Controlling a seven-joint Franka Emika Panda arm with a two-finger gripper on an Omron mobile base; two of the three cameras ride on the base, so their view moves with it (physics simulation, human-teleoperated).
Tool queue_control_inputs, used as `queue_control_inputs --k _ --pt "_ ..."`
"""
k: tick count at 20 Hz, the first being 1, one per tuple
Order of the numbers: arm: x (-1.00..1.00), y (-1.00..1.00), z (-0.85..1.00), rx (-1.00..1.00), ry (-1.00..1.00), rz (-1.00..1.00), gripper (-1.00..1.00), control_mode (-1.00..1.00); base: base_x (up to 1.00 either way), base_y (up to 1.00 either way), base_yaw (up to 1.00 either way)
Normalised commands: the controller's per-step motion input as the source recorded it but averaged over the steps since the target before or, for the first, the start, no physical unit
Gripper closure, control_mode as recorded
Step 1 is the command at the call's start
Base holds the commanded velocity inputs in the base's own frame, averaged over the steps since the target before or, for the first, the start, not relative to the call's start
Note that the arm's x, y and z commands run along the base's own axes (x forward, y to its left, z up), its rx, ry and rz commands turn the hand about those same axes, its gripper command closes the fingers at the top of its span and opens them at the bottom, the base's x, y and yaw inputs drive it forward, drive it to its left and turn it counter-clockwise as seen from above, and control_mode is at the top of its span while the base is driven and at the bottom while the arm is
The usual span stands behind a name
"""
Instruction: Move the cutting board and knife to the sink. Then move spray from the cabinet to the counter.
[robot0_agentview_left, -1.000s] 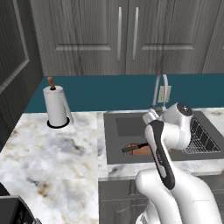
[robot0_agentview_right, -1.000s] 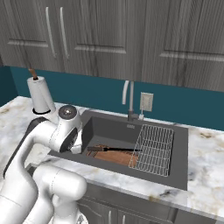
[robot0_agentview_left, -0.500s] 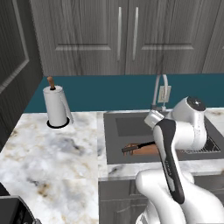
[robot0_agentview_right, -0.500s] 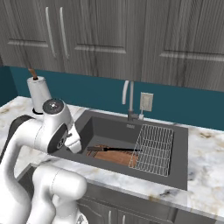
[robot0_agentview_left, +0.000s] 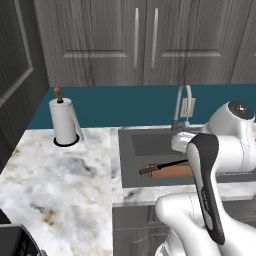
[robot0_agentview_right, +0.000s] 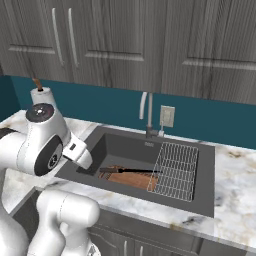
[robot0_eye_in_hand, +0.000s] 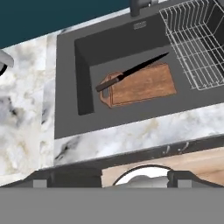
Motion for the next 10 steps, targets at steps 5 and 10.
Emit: queue_control_inputs --k 5,10 --pt "-0.45 0.0 0.28 -0.17 0.0 0.26 -1.0 -1.0 0.0 0.0 0.0" --pt "-0.3 0.0 0.18 -0.14 0.0 0.24 -1.0 -1.0 0.0 0.0 0.0"
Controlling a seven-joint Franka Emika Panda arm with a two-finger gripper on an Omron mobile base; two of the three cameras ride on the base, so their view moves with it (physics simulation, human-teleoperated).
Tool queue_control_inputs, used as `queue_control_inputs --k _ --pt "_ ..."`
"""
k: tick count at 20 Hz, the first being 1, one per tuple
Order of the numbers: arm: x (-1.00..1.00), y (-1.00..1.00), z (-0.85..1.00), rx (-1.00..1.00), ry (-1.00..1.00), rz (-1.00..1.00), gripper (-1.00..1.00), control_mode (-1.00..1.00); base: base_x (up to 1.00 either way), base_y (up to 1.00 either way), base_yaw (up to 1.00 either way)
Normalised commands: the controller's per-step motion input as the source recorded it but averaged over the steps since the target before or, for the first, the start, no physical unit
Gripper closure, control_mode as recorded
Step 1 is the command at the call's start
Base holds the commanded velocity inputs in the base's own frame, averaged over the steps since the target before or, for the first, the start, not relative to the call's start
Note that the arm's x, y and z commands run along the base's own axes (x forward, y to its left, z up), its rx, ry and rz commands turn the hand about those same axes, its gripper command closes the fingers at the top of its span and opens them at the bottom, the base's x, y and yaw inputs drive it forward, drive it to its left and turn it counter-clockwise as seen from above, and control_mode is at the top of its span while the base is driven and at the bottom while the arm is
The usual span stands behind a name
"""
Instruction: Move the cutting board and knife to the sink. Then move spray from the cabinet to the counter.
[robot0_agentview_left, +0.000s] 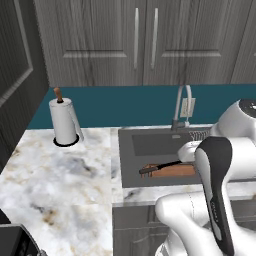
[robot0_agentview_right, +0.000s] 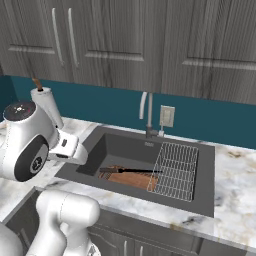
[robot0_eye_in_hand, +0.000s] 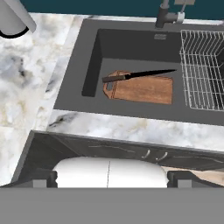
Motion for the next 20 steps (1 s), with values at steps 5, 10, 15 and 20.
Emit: queue_control_inputs --k 5,10,15,20 --pt "-0.04 0.0 0.01 -0.02 0.03 0.03 -1.0 -1.0 0.0 0.0 0.0" --pt "0.0 0.0 0.0 0.0 0.0 0.0 -1.0 -1.0 0.0 0.0 0.0" --pt "-0.04 0.0 0.0 0.0 0.0 0.0 -1.0 -1.0 0.0 0.0 0.0" --pt "-0.03 0.0 0.0 0.0 0.0 0.0 -1.0 1.0 -0.02 -0.25 -0.11"
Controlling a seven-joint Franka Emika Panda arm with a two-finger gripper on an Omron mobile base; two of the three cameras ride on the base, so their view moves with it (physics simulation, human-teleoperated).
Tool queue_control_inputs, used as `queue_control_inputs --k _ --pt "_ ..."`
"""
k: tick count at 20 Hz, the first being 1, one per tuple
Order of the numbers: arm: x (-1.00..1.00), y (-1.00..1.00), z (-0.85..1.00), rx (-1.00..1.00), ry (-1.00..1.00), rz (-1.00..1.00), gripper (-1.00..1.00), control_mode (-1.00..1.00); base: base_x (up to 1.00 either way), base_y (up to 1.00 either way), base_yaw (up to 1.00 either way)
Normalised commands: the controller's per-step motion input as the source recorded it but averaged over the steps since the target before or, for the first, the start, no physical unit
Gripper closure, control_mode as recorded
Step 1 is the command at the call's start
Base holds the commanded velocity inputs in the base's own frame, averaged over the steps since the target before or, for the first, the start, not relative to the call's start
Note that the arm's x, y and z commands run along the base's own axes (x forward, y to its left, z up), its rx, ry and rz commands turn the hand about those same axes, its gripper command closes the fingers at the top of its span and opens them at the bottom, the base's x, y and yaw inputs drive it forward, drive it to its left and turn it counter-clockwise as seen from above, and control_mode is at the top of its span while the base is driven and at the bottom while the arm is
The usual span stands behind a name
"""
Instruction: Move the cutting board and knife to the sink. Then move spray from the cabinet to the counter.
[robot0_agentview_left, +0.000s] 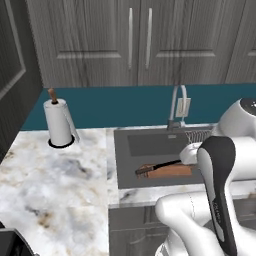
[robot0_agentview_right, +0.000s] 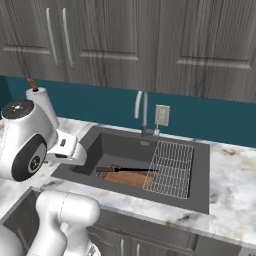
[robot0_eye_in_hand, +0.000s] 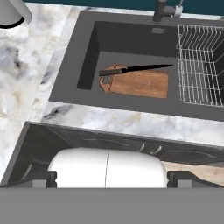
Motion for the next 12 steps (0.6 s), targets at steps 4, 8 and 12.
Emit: queue_control_inputs --k 4,8,12 --pt "0.0 0.0 0.0 0.0 0.0 0.0 -1.0 1.0 -0.05 -0.57 -0.12" --pt "0.0 0.0 0.0 0.0 0.0 0.0 -1.0 1.0 -0.32 -0.4 -0.04" --pt "0.0 0.0 0.0 0.0 0.0 0.0 -1.0 1.0 -0.77 -0.03 0.1"
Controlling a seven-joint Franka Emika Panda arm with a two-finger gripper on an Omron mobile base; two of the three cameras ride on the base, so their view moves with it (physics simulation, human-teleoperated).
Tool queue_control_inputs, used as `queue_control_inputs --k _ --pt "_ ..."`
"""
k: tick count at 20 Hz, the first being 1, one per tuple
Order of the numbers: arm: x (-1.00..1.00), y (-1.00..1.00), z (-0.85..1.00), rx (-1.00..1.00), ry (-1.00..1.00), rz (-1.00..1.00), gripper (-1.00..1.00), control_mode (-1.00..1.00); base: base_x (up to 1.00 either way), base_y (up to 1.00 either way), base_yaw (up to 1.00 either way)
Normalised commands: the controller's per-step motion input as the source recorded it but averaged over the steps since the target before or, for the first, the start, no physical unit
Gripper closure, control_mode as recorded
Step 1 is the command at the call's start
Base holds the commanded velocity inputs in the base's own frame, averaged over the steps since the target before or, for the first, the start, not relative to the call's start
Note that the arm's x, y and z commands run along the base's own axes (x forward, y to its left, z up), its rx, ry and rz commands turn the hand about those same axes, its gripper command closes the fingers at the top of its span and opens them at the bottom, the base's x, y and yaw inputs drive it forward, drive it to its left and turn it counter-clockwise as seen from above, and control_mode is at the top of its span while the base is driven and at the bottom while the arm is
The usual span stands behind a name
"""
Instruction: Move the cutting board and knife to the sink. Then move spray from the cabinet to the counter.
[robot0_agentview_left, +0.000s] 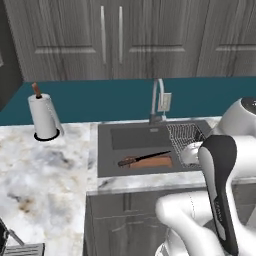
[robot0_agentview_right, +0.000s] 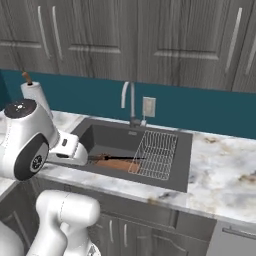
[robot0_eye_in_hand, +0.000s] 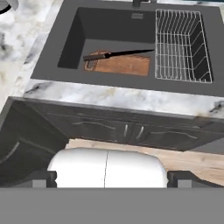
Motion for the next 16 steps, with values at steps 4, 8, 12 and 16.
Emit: queue_control_inputs --k 4,8,12,16 --pt "0.0 0.0 0.0 0.0 0.0 0.0 -1.0 1.0 -0.82 0.0 0.32" --pt "0.0 0.0 0.0 0.0 0.0 0.0 -1.0 1.0 -0.53 -0.05 0.72" --pt "0.0 0.0 0.0 0.0 0.0 0.0 -1.0 1.0 -0.3 0.0 0.93" --pt "0.0 0.0 0.0 0.0 0.0 0.0 -1.0 1.0 -0.19 -0.01 1.0"
